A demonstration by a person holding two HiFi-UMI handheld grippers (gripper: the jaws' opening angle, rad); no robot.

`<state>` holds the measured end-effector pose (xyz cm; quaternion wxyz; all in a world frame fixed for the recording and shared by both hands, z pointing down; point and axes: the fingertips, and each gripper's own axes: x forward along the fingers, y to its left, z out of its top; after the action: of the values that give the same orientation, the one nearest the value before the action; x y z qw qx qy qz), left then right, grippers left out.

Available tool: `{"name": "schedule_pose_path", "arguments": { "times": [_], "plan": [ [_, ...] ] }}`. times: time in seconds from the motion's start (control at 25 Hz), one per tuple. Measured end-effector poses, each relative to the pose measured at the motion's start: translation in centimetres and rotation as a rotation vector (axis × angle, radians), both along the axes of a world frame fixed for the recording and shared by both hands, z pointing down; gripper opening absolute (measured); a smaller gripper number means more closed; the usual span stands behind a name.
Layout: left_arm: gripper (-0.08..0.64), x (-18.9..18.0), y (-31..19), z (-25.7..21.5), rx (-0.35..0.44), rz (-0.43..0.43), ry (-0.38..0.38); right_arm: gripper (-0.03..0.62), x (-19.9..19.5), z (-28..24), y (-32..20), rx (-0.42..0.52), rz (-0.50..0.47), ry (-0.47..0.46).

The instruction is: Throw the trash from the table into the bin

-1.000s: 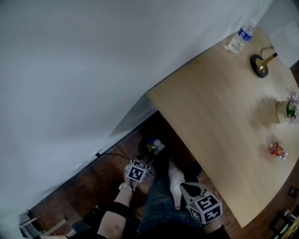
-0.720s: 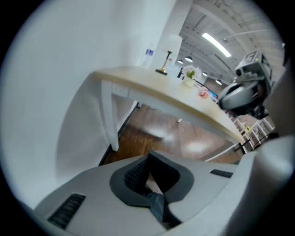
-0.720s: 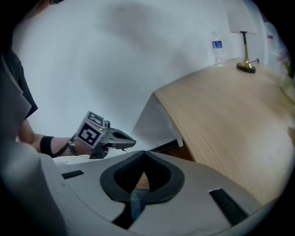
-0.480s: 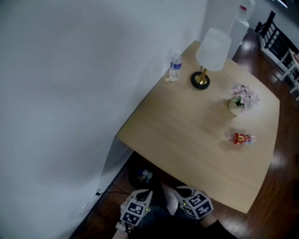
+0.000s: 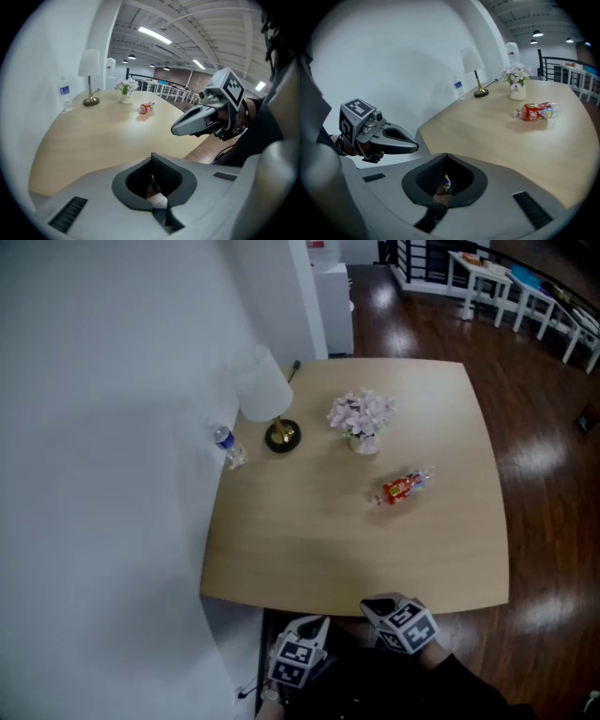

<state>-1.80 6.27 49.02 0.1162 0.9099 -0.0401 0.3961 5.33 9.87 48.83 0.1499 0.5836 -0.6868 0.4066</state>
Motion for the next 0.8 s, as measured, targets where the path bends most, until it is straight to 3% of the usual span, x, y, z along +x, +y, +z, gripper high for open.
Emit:
{"name": "schedule_pose_path", "arguments": {
  "times": [0.4,0.6,0.8],
  "plan": [
    [0.000,11.2,0.1,-1.0,0.030,0.218,-0.020,0.005,8.3,0.9,2.1,0.021,0.212,-0.068],
    [0.014,17.4,-0.7,-0.4,0.103,0.320,-0.069,0.005,11.9,2.6,2.5,0.014,0.274,-0.090],
    [0.362,26.7,-3.1,1.5,0.241,0.429,-0.135,0.005,15.7,3.5,3.2,0.011,0.334,-0.120]
  ]
}}
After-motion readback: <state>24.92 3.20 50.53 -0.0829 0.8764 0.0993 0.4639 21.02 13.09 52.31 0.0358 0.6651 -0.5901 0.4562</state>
